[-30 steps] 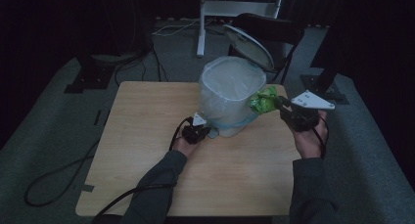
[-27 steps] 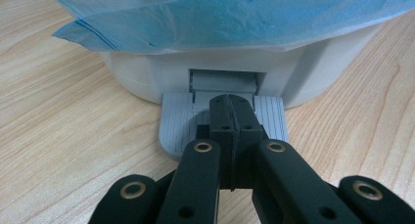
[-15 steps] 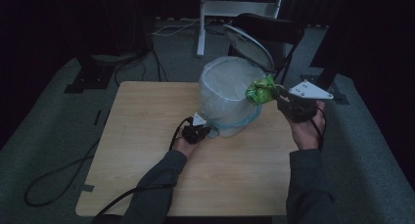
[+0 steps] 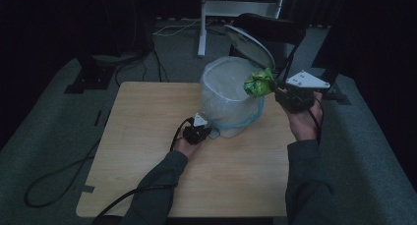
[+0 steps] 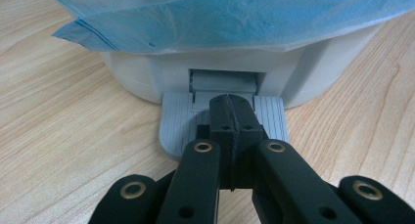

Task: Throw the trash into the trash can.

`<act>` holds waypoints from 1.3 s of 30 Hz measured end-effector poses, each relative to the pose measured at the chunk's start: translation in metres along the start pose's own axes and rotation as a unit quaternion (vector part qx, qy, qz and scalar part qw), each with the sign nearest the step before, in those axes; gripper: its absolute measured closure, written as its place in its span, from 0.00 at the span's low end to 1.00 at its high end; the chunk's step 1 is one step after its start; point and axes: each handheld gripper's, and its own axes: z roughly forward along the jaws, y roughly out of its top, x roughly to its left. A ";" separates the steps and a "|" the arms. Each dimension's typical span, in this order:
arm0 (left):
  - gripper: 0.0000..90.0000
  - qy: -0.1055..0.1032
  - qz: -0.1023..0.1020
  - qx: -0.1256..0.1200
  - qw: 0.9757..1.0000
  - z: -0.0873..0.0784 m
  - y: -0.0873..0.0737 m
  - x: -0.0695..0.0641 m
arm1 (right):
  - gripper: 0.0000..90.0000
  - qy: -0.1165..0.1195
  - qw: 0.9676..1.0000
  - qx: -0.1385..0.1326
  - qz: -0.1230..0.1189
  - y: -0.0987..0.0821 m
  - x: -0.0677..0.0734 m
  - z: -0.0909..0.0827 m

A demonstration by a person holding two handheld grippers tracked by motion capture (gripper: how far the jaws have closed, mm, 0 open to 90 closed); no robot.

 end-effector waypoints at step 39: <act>1.00 0.001 0.002 0.001 1.000 0.000 0.000 0.000 | 0.84 0.012 0.999 0.020 0.028 0.022 0.011 0.056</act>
